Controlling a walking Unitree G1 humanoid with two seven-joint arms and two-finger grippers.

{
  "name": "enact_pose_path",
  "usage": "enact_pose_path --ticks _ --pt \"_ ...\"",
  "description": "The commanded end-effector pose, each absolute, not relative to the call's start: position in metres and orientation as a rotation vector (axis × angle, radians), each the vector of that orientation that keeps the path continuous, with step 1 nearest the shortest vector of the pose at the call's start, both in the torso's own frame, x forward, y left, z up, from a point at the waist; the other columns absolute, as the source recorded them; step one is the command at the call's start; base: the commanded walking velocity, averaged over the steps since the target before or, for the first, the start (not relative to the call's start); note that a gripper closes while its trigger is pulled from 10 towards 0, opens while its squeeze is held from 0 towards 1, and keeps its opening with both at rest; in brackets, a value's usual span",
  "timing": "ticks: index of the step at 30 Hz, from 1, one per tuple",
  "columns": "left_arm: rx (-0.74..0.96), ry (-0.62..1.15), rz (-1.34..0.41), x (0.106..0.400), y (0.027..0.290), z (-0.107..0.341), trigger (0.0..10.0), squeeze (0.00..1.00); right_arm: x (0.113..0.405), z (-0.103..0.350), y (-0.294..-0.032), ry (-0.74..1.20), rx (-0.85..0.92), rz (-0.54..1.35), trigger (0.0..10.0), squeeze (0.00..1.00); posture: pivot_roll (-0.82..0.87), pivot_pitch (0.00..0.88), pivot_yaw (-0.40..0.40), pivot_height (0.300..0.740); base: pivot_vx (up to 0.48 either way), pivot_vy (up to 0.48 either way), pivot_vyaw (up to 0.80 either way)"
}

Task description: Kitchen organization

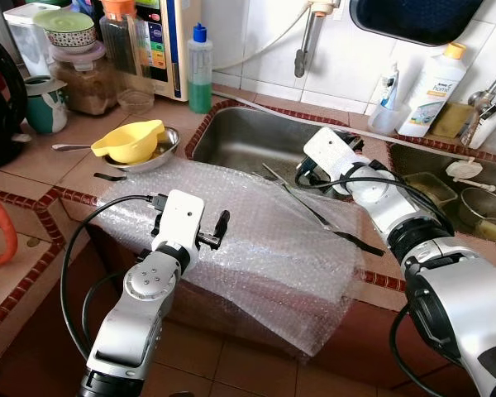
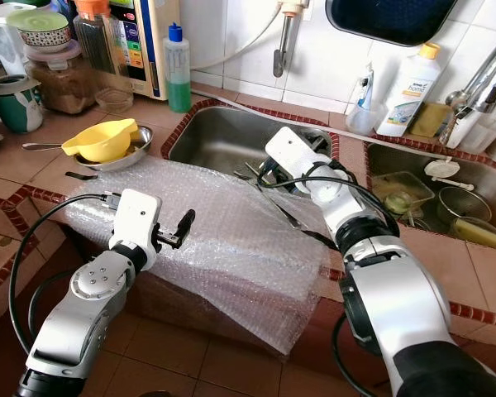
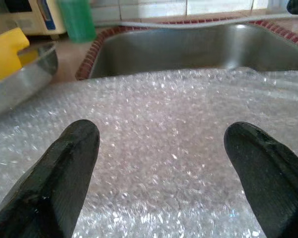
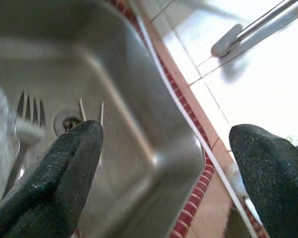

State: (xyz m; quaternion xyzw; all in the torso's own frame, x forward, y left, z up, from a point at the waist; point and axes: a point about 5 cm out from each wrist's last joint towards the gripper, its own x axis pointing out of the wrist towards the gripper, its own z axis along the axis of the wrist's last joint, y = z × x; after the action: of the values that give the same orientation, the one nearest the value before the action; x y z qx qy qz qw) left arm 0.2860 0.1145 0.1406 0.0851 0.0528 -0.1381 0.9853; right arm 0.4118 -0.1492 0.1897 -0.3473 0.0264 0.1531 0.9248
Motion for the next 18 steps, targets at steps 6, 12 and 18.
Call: enact_pose_path --ticks 6,12,18 --pt "0.129 -0.006 -0.238 0.290 0.121 0.162 10.0 0.00 0.413 0.223 -0.142 -0.136 -0.383 0.354 10.0 0.00 0.19 0.000 -0.095 0.740 0.000 0.000 0.00" --pt "0.137 -0.008 -0.241 0.291 0.121 0.161 10.0 0.00 0.402 0.208 -0.141 -0.158 -0.332 0.391 10.0 0.00 0.16 0.000 -0.085 0.740 0.000 0.000 0.00" --pt "0.157 -0.018 -0.213 0.296 0.116 0.160 10.0 0.00 0.393 0.194 -0.146 -0.114 -0.225 0.403 10.0 0.00 0.14 0.000 -0.080 0.740 0.000 0.000 0.00"
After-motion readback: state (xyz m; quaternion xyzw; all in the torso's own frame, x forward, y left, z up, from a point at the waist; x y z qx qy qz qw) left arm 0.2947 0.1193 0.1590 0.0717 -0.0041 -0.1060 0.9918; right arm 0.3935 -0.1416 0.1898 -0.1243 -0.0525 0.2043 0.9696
